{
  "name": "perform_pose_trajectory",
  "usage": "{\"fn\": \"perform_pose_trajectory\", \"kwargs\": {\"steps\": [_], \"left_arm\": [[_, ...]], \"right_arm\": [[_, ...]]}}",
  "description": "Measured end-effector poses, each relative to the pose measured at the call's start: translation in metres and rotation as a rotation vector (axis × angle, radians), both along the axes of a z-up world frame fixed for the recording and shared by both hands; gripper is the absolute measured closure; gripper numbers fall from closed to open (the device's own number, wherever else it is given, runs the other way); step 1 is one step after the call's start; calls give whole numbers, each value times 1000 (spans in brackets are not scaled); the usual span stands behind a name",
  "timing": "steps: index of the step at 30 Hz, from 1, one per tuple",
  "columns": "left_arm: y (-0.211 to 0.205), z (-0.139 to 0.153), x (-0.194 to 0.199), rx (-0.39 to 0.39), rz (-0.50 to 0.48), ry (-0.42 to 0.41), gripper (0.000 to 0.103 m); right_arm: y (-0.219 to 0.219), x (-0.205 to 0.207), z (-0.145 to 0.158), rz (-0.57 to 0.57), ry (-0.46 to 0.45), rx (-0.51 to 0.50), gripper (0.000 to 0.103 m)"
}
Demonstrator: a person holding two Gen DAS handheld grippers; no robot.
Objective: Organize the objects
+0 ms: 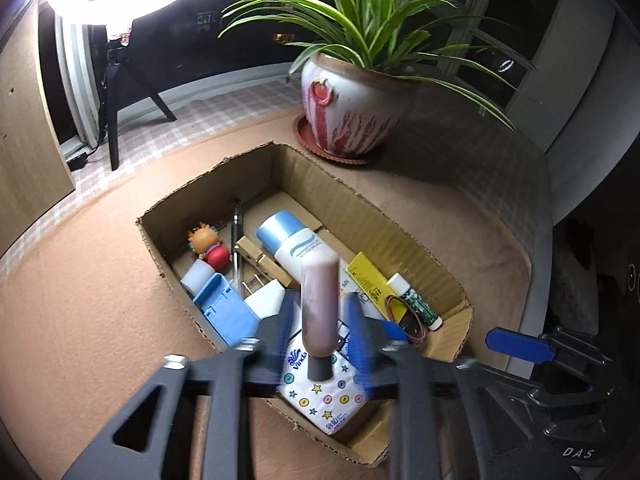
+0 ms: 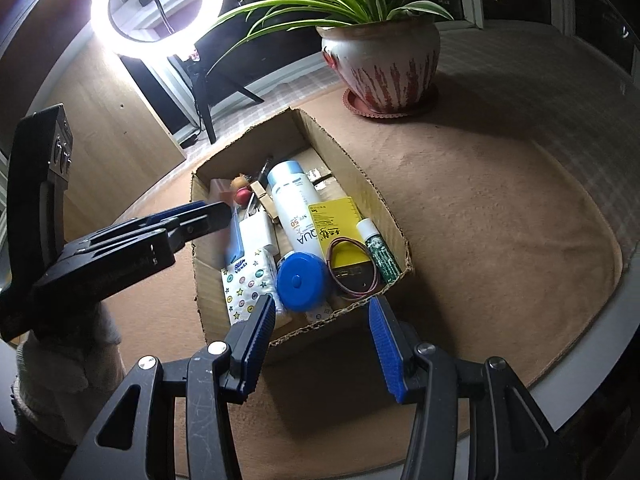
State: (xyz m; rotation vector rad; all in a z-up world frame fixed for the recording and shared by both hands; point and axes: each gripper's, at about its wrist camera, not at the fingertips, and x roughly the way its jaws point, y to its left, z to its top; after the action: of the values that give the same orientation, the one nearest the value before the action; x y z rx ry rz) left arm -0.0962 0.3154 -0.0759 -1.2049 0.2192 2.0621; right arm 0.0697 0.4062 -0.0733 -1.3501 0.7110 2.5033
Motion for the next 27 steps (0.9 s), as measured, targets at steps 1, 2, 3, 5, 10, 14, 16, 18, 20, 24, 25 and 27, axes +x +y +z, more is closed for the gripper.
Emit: {"fn": "perform_pose_trajectory", "kwargs": {"steps": [1,2,3,5,10,14,16,18,20,24,25,27], "left_arm": [[-2,1,-1,1,7,4,30],[-4,3,0,8,14,17,25],[-7,6,1,9,17,27,25],[-12,10,1,9,24,38,25],[-29,18,1,12,53,47,25],[-51,23,4,11,81,52,25],[-64,26,5,12,101,55,25],[-81,29,6,13,129,53,25],[-95,31,7,14,149,56,25],[-134,36,13,12,209,65,25],[-141,37,14,13,220,64,25],[-165,38,18,10,257,67,25]], "right_arm": [[-1,0,0,1,-1,-1,56],[-1,0,0,1,-1,-1,56],[-2,0,0,1,-1,0,56],[-5,-1,0,5,-2,-2,56],[-15,-5,3,22,0,2,54],[-26,-8,6,35,7,8,48],[-32,-11,8,46,10,11,48],[-41,-14,10,61,10,14,47],[-50,-17,11,75,10,18,47],[-72,-25,13,109,12,26,41],[-76,-27,13,116,12,28,39],[-90,-33,14,139,10,34,34]]}}
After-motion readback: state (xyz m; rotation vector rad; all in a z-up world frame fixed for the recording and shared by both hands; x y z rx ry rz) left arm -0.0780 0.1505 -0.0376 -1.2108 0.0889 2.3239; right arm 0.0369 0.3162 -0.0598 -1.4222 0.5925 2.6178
